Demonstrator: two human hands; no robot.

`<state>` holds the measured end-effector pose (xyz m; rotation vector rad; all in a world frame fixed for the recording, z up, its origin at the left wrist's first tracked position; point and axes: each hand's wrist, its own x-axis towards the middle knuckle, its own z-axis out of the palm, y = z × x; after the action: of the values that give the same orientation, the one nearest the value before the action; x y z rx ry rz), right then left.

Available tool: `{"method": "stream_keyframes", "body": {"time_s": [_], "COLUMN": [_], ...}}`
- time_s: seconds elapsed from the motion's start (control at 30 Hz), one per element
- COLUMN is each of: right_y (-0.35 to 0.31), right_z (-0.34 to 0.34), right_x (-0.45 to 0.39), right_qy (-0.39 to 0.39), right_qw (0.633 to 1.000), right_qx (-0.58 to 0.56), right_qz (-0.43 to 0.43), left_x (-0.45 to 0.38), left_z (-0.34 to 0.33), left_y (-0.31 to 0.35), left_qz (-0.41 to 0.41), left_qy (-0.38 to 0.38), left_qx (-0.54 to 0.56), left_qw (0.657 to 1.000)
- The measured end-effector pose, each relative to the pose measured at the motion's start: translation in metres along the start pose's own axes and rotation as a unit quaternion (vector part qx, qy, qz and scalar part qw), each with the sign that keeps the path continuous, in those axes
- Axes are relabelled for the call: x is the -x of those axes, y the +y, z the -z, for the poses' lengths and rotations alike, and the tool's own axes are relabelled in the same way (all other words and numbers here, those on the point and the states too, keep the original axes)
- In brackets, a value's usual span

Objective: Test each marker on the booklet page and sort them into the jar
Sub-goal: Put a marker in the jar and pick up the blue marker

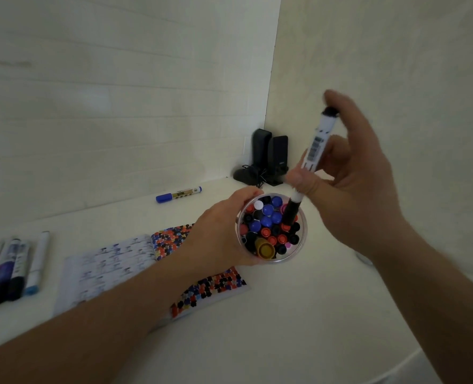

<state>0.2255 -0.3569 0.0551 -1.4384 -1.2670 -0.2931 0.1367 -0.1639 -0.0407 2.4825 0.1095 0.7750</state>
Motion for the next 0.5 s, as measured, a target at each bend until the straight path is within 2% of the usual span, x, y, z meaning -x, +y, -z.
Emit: {"method": "stream_keyframes", "body": {"time_s": [0.13, 0.23, 0.37, 0.5], "right_y": [0.005, 0.01, 0.02, 0.035], "right_z": [-0.008, -0.015, -0.014, -0.011], "right_x": [-0.007, -0.02, -0.042, -0.06], "right_qy": [-0.123, -0.135, -0.14, -0.18], "right_qw": [0.973, 0.953, 0.942, 0.94], "right_qx": [0.194, 0.271, 0.305, 0.271], "right_qz": [-0.035, -0.023, -0.032, -0.105], "left_x": [-0.002, -0.006, -0.016, -0.027], "left_z": [0.002, 0.004, -0.001, -0.009], "left_y": [0.001, 0.005, 0.009, 0.01], "left_qz": [-0.001, 0.016, 0.051, 0.082], "left_qy": [0.028, 0.034, 0.021, 0.003], "left_qx": [0.032, 0.073, 0.116, 0.152], "left_qw": [0.999, 0.997, 0.992, 0.985]}}
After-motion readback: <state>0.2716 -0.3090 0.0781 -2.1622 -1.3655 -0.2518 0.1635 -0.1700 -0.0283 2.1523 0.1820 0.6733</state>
